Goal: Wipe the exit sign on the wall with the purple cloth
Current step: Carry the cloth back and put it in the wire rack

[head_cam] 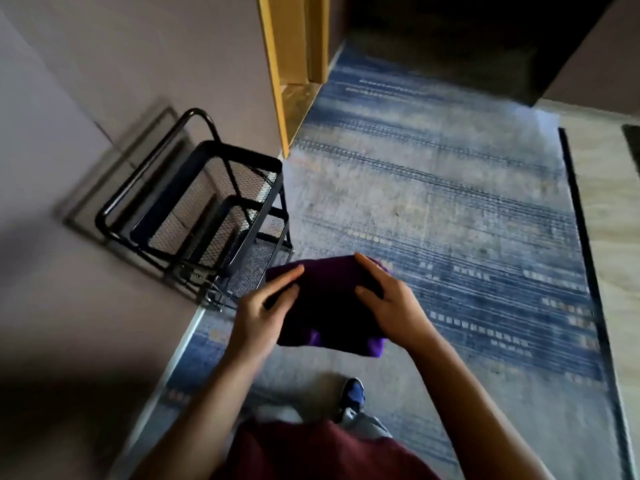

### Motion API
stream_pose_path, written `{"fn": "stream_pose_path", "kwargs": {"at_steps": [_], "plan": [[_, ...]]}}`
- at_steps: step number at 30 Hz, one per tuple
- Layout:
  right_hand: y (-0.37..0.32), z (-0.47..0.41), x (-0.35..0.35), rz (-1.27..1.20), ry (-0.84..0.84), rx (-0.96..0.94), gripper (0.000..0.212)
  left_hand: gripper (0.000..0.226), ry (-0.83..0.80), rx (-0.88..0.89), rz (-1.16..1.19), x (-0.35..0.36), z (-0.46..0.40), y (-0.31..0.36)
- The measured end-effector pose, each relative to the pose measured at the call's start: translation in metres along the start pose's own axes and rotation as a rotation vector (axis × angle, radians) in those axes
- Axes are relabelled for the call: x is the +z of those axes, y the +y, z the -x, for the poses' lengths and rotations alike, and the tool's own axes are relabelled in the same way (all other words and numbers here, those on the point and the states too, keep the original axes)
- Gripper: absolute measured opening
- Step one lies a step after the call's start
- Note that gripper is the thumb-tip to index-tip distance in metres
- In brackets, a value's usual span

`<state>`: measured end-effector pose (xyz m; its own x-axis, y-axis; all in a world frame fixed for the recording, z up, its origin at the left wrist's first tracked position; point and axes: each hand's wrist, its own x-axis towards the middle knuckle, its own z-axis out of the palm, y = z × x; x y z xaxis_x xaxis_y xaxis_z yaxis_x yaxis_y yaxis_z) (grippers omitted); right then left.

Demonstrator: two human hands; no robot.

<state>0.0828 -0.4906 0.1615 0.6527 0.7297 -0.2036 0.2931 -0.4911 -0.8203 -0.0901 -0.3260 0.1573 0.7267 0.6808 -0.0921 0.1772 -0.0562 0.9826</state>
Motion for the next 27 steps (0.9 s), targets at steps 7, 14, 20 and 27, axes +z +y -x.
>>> {"fn": "stream_pose_path", "kwargs": {"at_steps": [7,14,20,27], "plan": [[-0.013,-0.113,-0.019,0.055,-0.249,-0.070,0.061,0.034,0.154,0.021,-0.053,-0.001,-0.051,-0.002],[-0.045,-0.209,0.004,0.135,-0.421,-0.129,0.065,0.041,0.289,-0.057,0.015,-0.017,-0.097,-0.033],[-0.094,-0.277,0.025,0.049,-0.393,-0.104,0.055,0.036,0.320,-0.102,0.059,-0.067,-0.172,-0.042],[-0.128,-0.349,0.081,-0.014,-0.470,-0.129,0.051,0.036,0.466,-0.129,0.016,-0.121,-0.222,-0.046]]}}
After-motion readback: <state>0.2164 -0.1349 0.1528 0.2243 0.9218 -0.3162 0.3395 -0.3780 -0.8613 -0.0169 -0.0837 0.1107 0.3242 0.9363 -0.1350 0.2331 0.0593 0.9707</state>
